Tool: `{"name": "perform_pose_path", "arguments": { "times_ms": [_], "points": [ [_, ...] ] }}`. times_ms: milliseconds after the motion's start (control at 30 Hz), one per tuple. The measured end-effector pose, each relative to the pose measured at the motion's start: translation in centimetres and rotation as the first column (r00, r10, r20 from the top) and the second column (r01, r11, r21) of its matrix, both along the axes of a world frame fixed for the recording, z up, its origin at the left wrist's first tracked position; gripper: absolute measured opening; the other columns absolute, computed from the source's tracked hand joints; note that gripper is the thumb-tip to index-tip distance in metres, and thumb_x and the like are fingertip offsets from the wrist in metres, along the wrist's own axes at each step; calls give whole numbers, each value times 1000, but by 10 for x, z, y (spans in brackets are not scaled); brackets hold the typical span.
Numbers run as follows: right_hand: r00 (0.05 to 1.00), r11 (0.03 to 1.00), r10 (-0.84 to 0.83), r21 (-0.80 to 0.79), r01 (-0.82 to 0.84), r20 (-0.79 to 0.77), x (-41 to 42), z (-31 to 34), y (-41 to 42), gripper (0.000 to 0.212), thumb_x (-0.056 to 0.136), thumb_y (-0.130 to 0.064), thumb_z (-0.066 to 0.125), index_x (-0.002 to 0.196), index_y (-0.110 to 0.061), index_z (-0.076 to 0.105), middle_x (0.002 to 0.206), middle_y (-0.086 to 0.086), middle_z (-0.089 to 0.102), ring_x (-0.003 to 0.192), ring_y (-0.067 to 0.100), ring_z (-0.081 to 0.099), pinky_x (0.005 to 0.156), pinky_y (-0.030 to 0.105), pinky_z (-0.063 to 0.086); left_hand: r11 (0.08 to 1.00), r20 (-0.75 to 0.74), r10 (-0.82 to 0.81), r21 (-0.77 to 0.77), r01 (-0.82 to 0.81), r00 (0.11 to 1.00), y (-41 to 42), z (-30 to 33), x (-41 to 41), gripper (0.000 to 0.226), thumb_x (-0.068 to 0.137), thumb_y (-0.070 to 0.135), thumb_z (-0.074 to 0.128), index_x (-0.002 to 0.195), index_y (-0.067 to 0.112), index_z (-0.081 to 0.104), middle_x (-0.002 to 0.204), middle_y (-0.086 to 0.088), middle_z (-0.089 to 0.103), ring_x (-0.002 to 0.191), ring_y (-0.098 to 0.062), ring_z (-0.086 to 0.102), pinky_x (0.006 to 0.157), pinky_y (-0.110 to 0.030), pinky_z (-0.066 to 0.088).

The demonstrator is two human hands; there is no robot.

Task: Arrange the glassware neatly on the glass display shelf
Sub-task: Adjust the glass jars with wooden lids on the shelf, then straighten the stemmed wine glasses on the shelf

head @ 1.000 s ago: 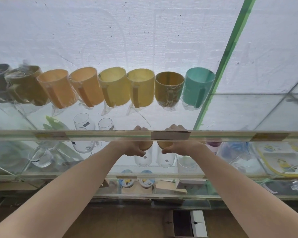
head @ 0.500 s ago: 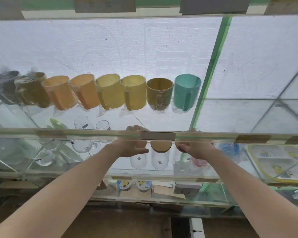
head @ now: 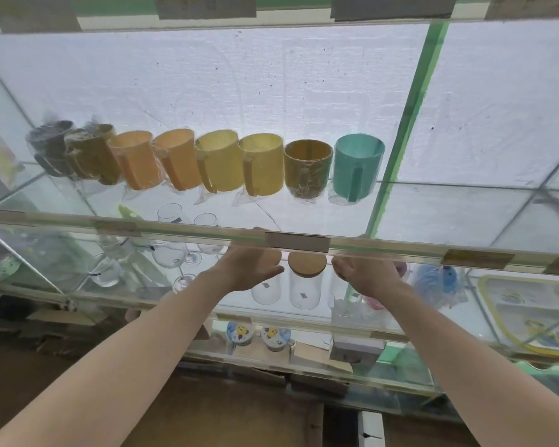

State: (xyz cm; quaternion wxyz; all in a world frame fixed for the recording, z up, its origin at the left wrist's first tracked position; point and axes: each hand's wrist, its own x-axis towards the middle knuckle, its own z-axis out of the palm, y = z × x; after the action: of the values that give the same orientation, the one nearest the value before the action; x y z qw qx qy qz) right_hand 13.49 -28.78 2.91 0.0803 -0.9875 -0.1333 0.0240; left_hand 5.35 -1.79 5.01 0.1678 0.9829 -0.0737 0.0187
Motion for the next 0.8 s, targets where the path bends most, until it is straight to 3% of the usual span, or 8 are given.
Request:
{"name": "perform_pose_path", "arguments": {
  "times_ms": [133,267,333,367,433,500,600,800],
  "points": [
    [983,977,142,141,-158,118,-14,5,29,55,99,-59,47,121,-9,54,117,10,56,105,34,57,87,42,49,992,51,95,-93,-90,994,4,-1,-12,38,97,48,57,119,18,62,109,0,68,101,-23,62,92,-41,52],
    [965,959,261,114,-260,6,-37,6,59,60,100,-66,28,87,-17,59,77,-2,64,77,28,65,63,35,39,990,139,90,-116,-74,986,10,-5,-26,31,95,42,56,112,19,67,107,-1,72,102,-27,64,93,-43,51],
    [947,934,311,162,-320,77,-47,13,73,57,102,-63,36,82,-13,55,69,-4,57,69,25,59,60,35,39,992,153,78,-112,-61,985,16,-6,-31,28,97,40,58,120,25,63,117,0,70,114,-25,59,101,-43,45],
    [934,918,333,180,-353,133,-51,16,82,50,102,-60,42,87,-15,56,74,-4,56,74,25,57,64,35,40,993,154,74,-104,-59,985,22,-7,-36,32,97,41,58,126,28,59,126,1,67,120,-24,55,105,-43,41],
    [916,898,372,191,-396,149,-59,16,95,44,101,-59,46,120,-22,60,103,-1,67,101,28,62,85,40,45,997,142,56,-69,-47,988,30,-11,-45,45,98,44,57,140,29,48,141,1,56,131,-23,46,112,-42,35],
    [910,885,397,212,-414,121,-69,15,113,52,100,-62,45,144,-33,50,134,-4,66,129,25,56,104,42,35,997,140,46,-60,-38,989,46,-14,-57,53,99,44,57,147,29,40,148,1,48,136,-23,40,116,-41,32],
    [908,877,401,235,-418,119,-80,17,146,60,100,-63,45,152,-35,40,155,-4,51,146,24,40,116,42,24,999,153,21,-29,-17,988,76,-13,-70,56,99,43,56,150,31,34,151,3,44,137,-23,38,116,-42,33],
    [933,917,345,178,-358,103,-104,18,223,64,100,-63,43,156,-35,32,165,1,34,154,27,24,122,48,18,1000,198,-17,-10,19,980,153,-11,-93,57,98,43,57,149,32,34,149,7,43,136,-21,37,117,-40,31]
  ]
}}
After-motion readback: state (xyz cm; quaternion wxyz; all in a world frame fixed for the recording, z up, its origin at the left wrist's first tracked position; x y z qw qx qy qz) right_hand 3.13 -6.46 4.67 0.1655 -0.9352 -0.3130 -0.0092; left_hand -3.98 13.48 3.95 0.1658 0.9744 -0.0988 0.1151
